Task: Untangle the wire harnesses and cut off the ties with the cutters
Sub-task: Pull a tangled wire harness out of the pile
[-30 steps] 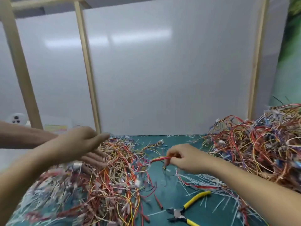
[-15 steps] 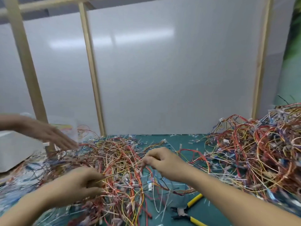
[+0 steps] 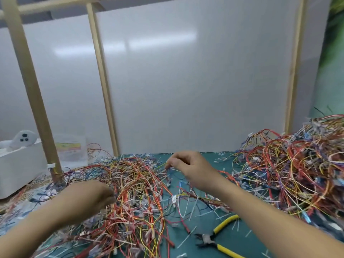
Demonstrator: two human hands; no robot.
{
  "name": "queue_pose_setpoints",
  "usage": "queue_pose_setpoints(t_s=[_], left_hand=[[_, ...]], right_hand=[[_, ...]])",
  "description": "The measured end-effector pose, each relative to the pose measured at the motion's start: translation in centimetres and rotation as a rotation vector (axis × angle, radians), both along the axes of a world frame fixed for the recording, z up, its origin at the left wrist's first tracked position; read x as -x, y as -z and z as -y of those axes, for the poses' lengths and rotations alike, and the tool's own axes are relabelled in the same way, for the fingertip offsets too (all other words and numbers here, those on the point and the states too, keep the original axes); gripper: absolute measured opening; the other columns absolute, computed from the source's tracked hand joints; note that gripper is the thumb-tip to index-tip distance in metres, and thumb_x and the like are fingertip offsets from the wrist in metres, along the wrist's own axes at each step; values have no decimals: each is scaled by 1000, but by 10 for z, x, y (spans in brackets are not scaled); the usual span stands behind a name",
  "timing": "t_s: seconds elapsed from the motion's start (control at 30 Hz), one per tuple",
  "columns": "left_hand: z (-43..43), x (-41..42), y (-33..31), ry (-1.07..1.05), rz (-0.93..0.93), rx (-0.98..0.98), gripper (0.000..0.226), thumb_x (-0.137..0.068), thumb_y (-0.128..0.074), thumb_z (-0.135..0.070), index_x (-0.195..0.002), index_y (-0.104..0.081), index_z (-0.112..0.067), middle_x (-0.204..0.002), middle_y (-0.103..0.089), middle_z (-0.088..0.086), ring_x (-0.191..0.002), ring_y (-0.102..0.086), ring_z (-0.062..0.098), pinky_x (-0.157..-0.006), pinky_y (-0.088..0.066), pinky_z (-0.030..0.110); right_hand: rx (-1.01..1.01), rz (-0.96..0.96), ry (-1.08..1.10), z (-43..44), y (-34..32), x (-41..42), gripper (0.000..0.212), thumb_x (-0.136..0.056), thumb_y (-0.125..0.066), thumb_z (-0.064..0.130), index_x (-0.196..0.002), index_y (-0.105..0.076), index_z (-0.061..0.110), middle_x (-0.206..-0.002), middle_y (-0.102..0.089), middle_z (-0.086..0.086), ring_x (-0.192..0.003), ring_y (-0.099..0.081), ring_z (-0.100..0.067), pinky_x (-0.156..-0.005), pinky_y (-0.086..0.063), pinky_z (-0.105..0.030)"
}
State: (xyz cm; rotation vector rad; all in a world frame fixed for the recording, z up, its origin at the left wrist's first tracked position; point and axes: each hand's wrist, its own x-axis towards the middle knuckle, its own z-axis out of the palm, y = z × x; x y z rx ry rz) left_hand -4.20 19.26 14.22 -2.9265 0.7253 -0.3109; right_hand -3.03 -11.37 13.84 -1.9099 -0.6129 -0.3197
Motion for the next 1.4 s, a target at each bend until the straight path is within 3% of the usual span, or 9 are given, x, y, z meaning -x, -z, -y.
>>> queue_pose_setpoints(t_s=[0.1,0.27,0.4,0.5,0.77,0.93,1.07,1.17,1.4], left_hand=[[1,-12,-40,-74,-36,260,16,-99,-54,-34,-88,-65,-36,-80,-69,-13,-72,-65,0,-69,-53,19],[28,-19,-48,233,490,362,11,-91,-67,-15,-96,-74,-10,-96,-63,2,-74,-63,19,-68,-55,36],[33,-18,-18,-31,-40,376,16,-99,-55,-25,-86,-64,-26,-73,-67,-8,-62,-63,0,-61,-54,21],[35,-14,6,-83,-387,279,19,-100,-53,-32,-86,-64,-27,-75,-70,-7,-57,-61,-1,-57,-52,17],[62,-1,-76,85,30,424,17,-99,-52,-36,-93,-68,-34,-69,-66,-19,-57,-57,-3,-52,-42,15],[111,6,-62,172,-290,358,28,-104,-41,-27,-116,-65,-17,-72,-67,-10,-57,-53,1,-58,-44,17],[88,6,-37,168,-620,710,42,-102,-50,-37,-142,-37,-40,-107,-73,-12,-80,-66,4,-82,-55,25],[48,5,-13,163,-690,528,46,-88,-60,-60,-131,-45,-59,-118,-65,-28,-104,-64,-5,-93,-50,22],[5,3,22,114,-21,401,66,-77,-64,-67,-137,-39,-57,-137,-26,-45,-123,-37,-17,-108,-35,20]], right_hand=[[72,-115,-48,9,3,2,16,-95,-58,34,-93,-72,28,-62,-55,11,-54,-51,-5,-57,-46,-28],[111,-132,-92,1,9,6,21,-97,-54,30,-93,-71,18,-62,-61,5,-62,-63,-14,-77,-53,-39],[19,-178,35,11,10,4,23,-102,-52,16,-89,-70,11,-55,-57,8,-56,-60,-15,-59,-46,-18],[133,-237,86,20,17,7,23,-101,-52,16,-87,-71,11,-61,-59,4,-59,-63,-16,-63,-49,-26],[142,-185,47,0,12,15,23,-96,-62,26,-119,-61,26,-94,-68,0,-80,-71,-18,-84,-54,-32],[-193,-287,-159,-26,4,17,12,-98,-60,19,-109,-64,19,-83,-67,-9,-51,-62,-19,-46,-49,-25],[-407,-425,18,-6,6,3,33,-106,-44,24,-85,-68,13,-51,-35,5,-37,-22,-7,-40,-15,-17],[-549,-472,88,18,4,-5,31,-108,-39,19,-86,-60,11,-46,-30,10,-34,-19,-5,-39,-14,-15],[-664,-480,190,45,-3,-13,29,-108,-39,18,-89,-59,6,-49,-30,8,-34,-20,-4,-35,-16,-16]])
